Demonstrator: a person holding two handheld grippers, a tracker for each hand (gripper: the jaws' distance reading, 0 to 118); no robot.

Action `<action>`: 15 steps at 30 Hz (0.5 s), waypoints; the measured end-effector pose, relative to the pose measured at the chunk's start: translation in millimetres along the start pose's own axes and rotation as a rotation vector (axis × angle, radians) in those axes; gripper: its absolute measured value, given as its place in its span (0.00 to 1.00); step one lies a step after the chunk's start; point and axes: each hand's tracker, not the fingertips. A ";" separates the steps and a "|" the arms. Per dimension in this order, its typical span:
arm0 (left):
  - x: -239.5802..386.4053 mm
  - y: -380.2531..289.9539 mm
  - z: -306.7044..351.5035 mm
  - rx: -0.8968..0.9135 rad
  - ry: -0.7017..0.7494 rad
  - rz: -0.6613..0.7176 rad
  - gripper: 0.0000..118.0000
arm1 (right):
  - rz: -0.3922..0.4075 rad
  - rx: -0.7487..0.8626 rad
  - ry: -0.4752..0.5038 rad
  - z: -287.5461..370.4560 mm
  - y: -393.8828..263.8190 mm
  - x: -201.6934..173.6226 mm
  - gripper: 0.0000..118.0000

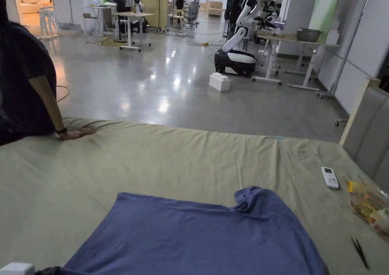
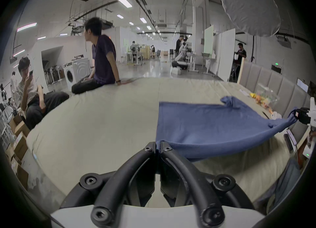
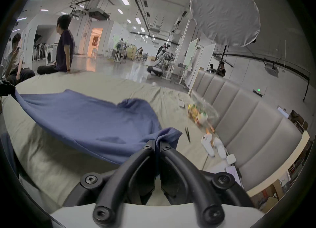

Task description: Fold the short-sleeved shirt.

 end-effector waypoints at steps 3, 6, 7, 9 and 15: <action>-2.4 -19.6 -4.1 -0.051 -0.007 0.006 0.04 | 0.014 -0.068 0.030 1.3 -22.1 -3.9 0.03; -0.8 -35.5 -11.2 -0.103 -0.015 -0.022 0.04 | 0.017 -0.149 0.073 -5.0 -42.7 -8.3 0.03; -0.9 -39.1 -14.2 -0.120 -0.021 -0.035 0.04 | 0.003 -0.176 0.075 -6.4 -49.7 -10.2 0.03; 0.0 -48.7 -18.2 -0.148 -0.021 -0.051 0.04 | 0.040 -0.215 0.089 -11.8 -59.6 -16.0 0.03; -0.6 -70.1 -31.5 -0.246 -0.035 -0.088 0.04 | 0.110 -0.331 0.124 -18.7 -80.3 -28.4 0.03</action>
